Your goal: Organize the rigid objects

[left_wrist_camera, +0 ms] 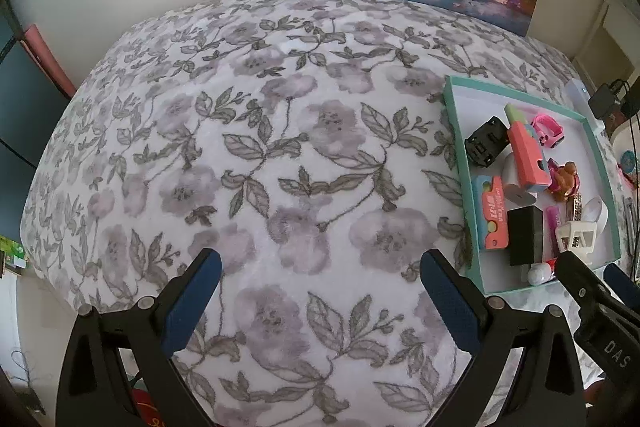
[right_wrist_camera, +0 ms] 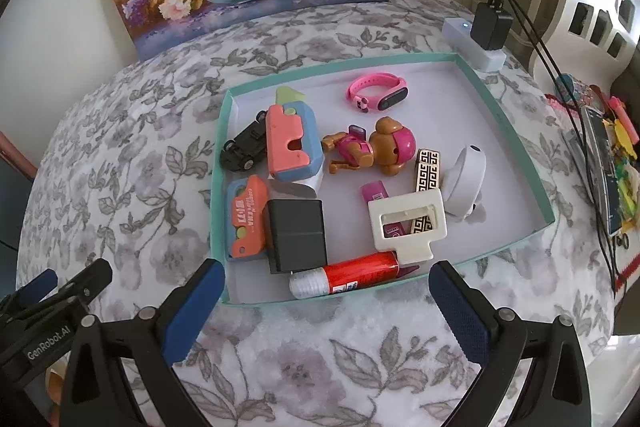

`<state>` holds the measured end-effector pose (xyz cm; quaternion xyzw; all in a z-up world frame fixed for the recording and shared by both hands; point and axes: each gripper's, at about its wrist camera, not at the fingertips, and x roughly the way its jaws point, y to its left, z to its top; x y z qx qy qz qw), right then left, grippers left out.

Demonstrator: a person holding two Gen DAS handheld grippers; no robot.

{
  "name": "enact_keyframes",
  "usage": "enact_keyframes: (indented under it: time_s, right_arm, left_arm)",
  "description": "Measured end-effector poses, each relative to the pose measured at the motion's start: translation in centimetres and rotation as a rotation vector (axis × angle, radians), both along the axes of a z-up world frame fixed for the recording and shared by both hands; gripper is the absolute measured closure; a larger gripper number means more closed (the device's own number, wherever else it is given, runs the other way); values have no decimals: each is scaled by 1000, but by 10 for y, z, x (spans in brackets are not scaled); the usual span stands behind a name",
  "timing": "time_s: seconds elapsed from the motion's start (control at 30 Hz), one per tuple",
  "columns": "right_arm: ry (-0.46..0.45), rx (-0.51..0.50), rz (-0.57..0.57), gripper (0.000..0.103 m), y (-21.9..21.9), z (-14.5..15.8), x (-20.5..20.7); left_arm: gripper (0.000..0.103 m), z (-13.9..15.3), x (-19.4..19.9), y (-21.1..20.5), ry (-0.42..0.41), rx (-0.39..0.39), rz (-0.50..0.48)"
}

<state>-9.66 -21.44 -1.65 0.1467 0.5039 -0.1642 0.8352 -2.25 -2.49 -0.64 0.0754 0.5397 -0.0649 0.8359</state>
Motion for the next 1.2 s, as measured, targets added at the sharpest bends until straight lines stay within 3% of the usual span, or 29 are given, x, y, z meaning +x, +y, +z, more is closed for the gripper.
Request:
enact_keyframes:
  time_s: [1.2]
  right_arm:
    - [3, -16, 12, 0, 1, 2, 3]
  left_arm:
    - [4, -6, 5, 5, 35, 7, -4]
